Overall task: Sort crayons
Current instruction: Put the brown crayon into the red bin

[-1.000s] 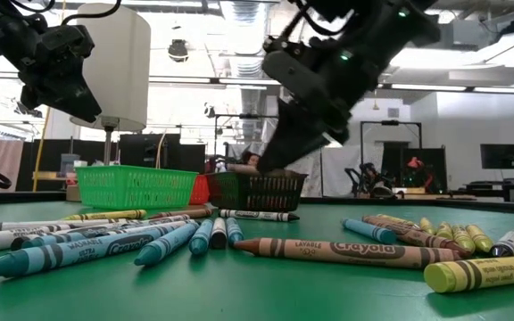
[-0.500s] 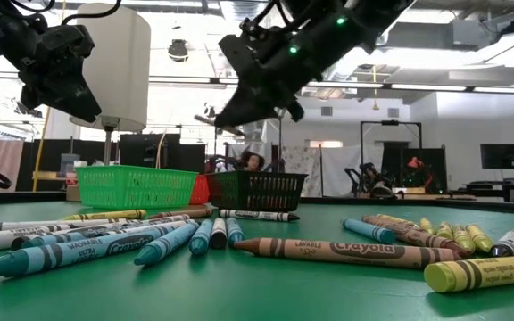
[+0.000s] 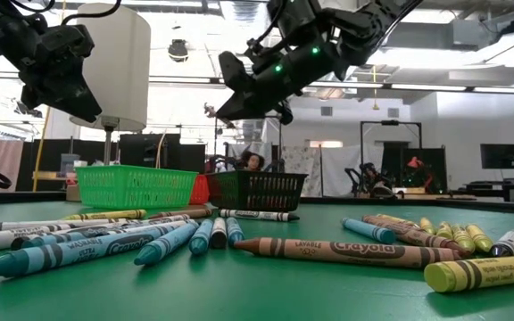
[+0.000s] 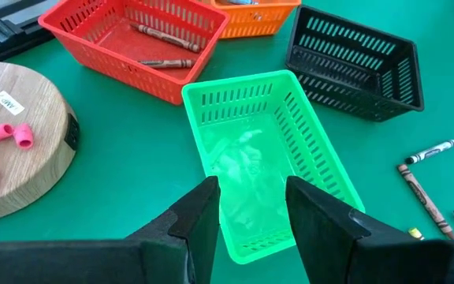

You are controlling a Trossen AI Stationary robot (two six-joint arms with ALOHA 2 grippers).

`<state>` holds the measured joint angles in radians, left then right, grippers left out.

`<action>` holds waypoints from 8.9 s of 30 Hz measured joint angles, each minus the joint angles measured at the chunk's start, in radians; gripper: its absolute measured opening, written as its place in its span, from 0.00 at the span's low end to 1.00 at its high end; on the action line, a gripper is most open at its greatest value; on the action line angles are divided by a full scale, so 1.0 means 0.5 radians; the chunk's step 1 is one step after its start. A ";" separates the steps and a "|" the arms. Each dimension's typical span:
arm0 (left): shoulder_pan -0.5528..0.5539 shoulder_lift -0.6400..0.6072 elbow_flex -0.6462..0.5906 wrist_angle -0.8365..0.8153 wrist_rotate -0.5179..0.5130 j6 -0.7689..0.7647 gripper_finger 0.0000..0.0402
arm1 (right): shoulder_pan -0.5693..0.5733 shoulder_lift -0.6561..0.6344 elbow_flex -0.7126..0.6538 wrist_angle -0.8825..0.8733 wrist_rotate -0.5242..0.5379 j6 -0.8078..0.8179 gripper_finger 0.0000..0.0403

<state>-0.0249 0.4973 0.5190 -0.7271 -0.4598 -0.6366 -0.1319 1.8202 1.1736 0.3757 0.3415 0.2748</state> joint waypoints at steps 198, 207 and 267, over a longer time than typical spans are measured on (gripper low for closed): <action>-0.279 -0.983 -0.752 0.561 0.827 0.547 0.34 | 0.400 0.130 0.305 -0.589 -0.861 -1.196 0.30; -0.279 -0.983 -0.752 0.565 0.789 0.544 0.34 | 0.376 0.224 0.304 -0.569 -0.894 -1.245 0.31; -0.279 -0.944 -0.751 0.569 0.754 0.489 0.34 | 0.463 0.610 0.957 -1.477 -0.990 -1.715 0.30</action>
<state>-0.1642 0.0254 0.1436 -0.4427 -0.0830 -0.3922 0.0994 2.1254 1.6523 -0.3628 -0.1532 -0.5827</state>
